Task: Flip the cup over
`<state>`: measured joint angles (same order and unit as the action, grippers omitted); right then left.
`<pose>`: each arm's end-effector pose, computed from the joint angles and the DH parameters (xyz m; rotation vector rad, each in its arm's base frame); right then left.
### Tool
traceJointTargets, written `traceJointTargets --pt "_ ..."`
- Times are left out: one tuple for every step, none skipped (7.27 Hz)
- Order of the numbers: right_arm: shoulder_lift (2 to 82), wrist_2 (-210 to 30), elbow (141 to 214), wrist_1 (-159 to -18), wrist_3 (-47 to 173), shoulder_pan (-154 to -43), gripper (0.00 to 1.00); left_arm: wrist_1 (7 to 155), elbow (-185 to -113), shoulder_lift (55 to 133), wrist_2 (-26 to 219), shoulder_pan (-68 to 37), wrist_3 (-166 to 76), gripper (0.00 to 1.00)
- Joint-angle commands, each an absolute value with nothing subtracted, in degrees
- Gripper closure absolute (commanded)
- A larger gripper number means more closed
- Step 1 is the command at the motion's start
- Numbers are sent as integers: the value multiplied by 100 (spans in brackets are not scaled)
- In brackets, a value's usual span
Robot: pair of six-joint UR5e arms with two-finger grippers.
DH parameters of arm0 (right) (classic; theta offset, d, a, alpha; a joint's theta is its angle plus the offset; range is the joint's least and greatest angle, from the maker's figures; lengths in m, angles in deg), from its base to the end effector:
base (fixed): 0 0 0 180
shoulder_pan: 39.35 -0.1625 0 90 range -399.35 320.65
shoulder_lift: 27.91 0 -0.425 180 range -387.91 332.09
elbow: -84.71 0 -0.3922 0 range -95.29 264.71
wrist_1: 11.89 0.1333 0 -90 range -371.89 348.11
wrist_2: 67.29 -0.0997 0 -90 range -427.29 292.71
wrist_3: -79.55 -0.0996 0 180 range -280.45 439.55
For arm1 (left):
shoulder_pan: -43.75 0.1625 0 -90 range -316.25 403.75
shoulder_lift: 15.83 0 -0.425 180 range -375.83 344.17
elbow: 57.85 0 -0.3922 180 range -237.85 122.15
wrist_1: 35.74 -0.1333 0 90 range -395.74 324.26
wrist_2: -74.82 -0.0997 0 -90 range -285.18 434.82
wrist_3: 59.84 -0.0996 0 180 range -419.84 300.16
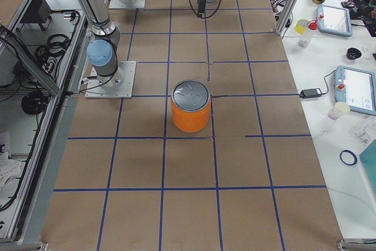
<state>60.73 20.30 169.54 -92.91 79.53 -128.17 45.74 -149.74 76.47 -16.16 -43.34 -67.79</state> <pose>0.1273 -0.4945 0.5054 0.0354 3.0953 0.1391 -0.1053 -0.5212 0.4667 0.1360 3.1123 -0.1147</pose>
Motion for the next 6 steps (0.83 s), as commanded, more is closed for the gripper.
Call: traceJointTargets --pt "6025 2025 17065 -9354 7982 -12821 0 5372 -14636 7102 -1589 -4414 -6775 13" --pt "6016 2034 17127 -9433 7982 -12812 0 5347 -14610 7048 -1554 -4423 -6793 13" --pt "6015 2025 17145 -9451 7973 -12803 0 5329 -14583 6987 -1553 -4414 -6871 11" --pt "5998 2034 17154 -9486 7973 -12803 0 5338 -14548 6908 -1458 -4423 -6872 8" --pt "5998 2034 17146 -9564 7973 -12803 0 5338 -14574 6890 -1239 -4423 -6872 8" --pt "5998 2025 17145 -9617 7973 -12812 0 5338 -14627 6890 -1307 -4423 -6881 8"
